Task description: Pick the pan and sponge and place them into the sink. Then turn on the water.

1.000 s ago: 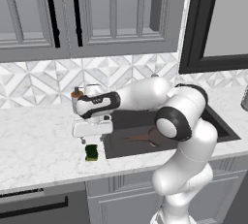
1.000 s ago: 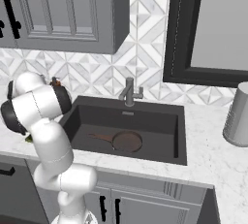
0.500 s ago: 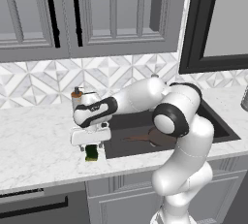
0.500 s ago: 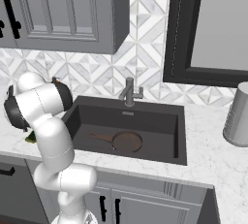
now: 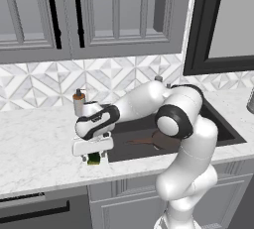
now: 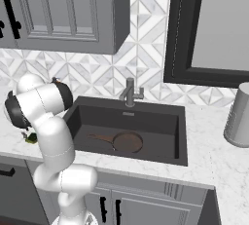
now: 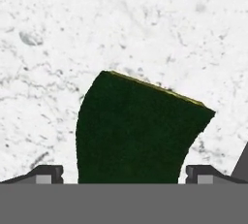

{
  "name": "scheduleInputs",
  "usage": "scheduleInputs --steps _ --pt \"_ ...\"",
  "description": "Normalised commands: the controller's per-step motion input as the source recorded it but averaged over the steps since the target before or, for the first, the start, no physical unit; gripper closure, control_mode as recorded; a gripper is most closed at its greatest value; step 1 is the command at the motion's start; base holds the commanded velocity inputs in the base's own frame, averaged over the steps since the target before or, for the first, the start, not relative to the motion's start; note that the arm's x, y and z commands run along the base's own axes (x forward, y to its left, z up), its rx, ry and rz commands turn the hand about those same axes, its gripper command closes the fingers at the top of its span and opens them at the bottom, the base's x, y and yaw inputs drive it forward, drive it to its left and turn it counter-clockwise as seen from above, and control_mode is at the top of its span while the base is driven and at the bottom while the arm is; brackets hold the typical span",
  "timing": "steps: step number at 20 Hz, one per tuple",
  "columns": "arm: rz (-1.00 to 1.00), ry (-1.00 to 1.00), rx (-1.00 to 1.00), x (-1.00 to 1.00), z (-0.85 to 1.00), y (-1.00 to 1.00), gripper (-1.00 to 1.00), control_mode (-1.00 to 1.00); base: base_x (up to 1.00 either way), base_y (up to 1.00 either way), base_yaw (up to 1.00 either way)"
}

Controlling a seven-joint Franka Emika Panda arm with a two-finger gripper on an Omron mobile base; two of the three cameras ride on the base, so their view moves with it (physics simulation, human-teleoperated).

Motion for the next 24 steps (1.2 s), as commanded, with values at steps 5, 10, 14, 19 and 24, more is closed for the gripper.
scheduleInputs --steps 5,10,14,19,24 --pt "-0.01 -0.01 0.0 0.0 -0.24 0.01 1.0 -1.0 0.0 0.0 0.0" --pt "0.0 -0.01 0.0 -0.02 -0.08 0.0 1.0 -1.0 0.0 0.0 0.0" --pt "0.0 -0.04 0.0 -0.05 -0.13 -0.1 1.0 -1.0 0.0 0.0 0.0" --pt "-0.03 0.0 0.03 -0.27 0.42 -0.69 1.0 -1.0 0.0 0.0 0.0" --pt "-0.11 0.0 0.0 0.13 0.57 -0.85 1.0 -1.0 0.0 0.0 0.0"
